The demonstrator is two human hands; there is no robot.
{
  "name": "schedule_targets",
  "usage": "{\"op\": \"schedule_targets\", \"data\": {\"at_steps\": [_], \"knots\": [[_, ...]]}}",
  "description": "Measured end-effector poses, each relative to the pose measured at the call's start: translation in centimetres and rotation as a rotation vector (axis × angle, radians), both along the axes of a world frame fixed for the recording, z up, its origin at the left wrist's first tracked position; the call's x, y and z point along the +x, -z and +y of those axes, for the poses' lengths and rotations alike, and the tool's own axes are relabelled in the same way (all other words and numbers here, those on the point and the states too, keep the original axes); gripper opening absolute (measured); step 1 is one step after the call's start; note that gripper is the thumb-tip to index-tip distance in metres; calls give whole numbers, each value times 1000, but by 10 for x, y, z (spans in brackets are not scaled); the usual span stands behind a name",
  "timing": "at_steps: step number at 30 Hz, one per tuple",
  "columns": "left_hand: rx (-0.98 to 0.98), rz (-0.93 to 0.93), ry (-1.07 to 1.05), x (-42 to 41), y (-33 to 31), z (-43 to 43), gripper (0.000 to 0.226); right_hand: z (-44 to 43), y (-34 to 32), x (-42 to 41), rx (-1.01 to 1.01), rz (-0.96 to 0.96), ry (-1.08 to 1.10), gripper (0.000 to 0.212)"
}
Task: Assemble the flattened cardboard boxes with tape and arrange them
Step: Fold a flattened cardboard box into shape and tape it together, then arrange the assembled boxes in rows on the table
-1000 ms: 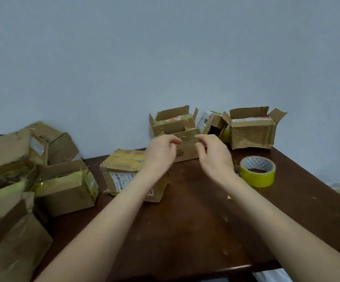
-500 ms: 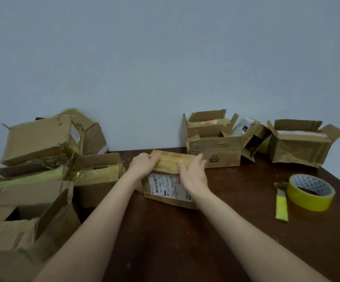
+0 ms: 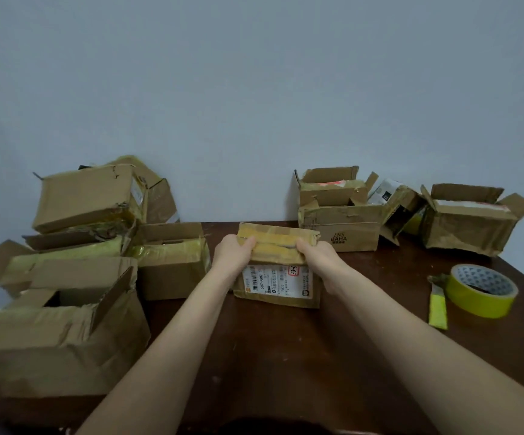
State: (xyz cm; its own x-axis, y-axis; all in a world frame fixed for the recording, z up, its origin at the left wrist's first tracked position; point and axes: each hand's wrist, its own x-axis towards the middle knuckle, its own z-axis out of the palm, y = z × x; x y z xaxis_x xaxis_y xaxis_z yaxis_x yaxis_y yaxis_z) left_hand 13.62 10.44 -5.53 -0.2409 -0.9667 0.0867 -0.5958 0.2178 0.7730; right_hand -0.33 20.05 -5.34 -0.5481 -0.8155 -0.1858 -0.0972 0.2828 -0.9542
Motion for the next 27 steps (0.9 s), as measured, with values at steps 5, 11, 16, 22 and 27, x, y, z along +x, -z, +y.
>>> {"op": "schedule_targets", "data": {"at_steps": [5, 11, 16, 22, 27], "knots": [[-131, 378, 17, 6, -7, 41, 31, 35, -12, -6, -182, -10, -42, 16], [-131, 736, 207, 8, -40, 79, 45, 66, -13, -33, -419, -408, -35, 42], [-56, 727, 197, 6, -18, 78, 54, 63, -1, -34, -488, -68, 157, 63], [67, 464, -17, 12, 46, 65, 29, 53, 39, -34, -185, 293, 116, 47], [-377, 313, -285, 17, 28, 75, 25, 47, 21, -46, -305, 255, 206, 33]]}}
